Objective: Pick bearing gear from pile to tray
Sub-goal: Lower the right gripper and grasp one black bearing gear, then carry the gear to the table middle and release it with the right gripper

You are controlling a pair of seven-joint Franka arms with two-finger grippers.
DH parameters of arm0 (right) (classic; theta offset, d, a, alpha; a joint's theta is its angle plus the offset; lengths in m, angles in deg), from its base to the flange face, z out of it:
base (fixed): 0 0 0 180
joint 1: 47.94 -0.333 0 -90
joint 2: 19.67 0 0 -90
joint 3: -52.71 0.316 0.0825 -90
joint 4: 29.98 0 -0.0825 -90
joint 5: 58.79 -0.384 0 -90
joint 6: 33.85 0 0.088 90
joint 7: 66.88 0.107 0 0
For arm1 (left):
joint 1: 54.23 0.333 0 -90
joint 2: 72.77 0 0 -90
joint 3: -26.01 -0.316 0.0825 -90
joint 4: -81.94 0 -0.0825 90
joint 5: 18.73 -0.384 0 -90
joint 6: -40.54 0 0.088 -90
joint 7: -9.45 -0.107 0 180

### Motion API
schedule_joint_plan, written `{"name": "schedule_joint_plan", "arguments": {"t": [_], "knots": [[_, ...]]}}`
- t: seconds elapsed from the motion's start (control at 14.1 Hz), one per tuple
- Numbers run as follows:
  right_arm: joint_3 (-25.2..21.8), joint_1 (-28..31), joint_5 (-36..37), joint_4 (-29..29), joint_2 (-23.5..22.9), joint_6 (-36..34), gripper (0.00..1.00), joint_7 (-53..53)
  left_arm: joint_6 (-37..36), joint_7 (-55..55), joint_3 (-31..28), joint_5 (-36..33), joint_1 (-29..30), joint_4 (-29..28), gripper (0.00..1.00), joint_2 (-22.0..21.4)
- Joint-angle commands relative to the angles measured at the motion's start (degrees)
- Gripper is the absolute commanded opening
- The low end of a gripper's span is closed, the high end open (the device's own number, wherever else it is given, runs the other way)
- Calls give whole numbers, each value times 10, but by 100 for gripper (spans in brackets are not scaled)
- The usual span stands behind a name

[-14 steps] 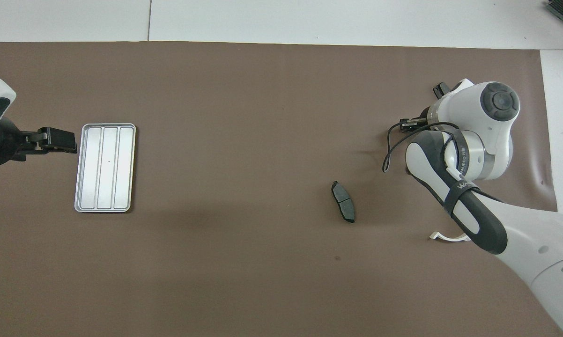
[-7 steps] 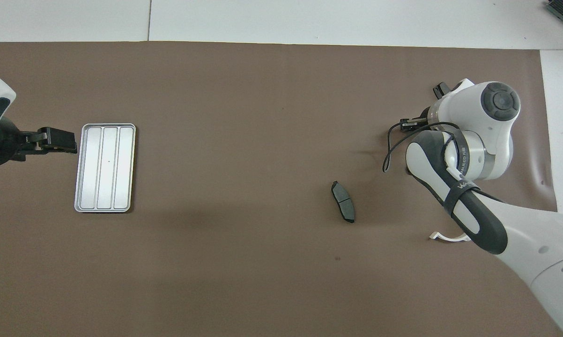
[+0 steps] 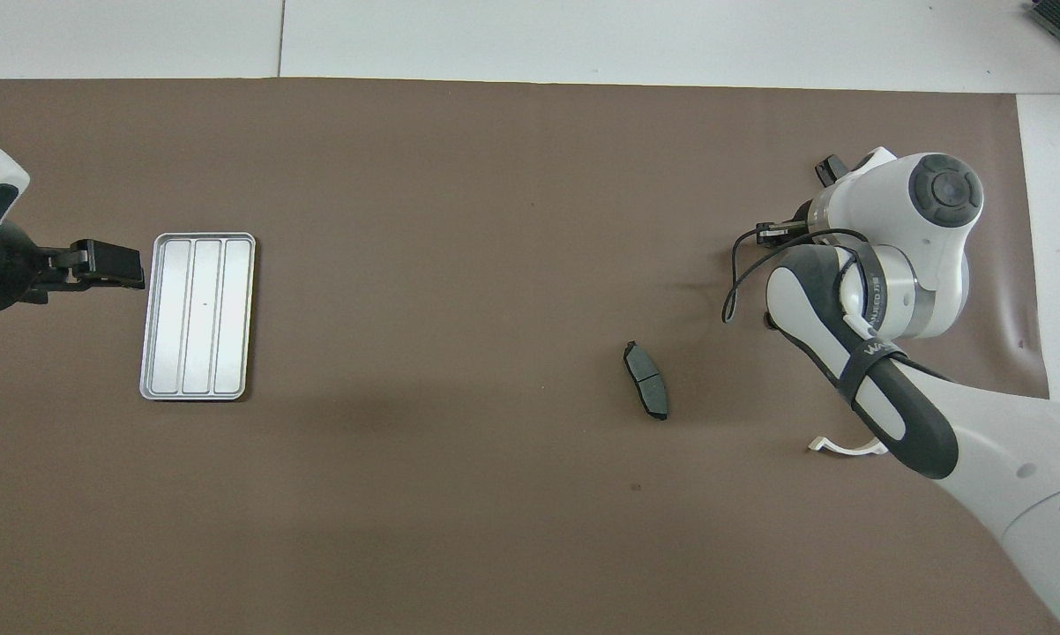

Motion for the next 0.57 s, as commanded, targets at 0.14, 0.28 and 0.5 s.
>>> {"name": "schedule_joint_plan", "arguments": {"t": [0.14,0.28,0.5], "knots": [[5,-1,-10,-27,23,-60,0,21,8,-4,0,9,4,-20,100,-17],[5,-23,-9,-47,43,-104,0,76,8,-4,0,9,4,-19,100,-17],[5,-86,-2,-90,47,-146,0,213,8,-5,0,9,4,-19,100,-17]]}}
